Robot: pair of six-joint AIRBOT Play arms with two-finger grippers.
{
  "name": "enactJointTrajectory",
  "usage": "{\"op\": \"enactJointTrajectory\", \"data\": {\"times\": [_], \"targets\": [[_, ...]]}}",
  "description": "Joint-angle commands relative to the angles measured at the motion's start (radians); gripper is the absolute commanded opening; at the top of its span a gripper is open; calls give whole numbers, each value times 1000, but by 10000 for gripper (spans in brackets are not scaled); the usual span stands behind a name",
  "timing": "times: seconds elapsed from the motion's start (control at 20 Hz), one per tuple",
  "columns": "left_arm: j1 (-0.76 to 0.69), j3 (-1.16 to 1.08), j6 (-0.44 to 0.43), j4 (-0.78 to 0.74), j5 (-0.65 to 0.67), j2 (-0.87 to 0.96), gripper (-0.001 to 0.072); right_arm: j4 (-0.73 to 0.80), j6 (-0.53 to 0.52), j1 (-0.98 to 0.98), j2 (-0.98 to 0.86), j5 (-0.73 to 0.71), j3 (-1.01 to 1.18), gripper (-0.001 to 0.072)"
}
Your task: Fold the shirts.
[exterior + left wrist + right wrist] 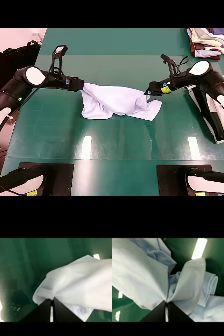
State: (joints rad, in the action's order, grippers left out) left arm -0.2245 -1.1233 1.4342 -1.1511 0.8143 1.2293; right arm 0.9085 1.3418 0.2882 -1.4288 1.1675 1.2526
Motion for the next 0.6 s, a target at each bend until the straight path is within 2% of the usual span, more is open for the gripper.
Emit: {"op": "enactJointTrajectory", "data": {"times": [0.0, 0.25, 0.3, 0.35, 0.4, 0.55], "targets": [[30, 3, -2, 4, 19, 3, 36, -1, 0, 0, -2, -45, 0, 13], [30, 3, -2, 25, -36, 3, 36, -1, 1, 3, -2, -50, 0, 13], [30, 3, -2, 54, -58, 3, 178, -1, 1, 3, -2, -48, 0, 13], [30, 3, 0, 100, -88, 3, 475, -1, 1, 3, -2, -43, 0, 13], [30, 3, 7, 136, -114, 3, 634, -1, 1, 3, -2, -40, 0, 14], [38, 2, -1, 98, -107, 2, 623, 0, 1, 1, -1, -38, 0, 13]]}}
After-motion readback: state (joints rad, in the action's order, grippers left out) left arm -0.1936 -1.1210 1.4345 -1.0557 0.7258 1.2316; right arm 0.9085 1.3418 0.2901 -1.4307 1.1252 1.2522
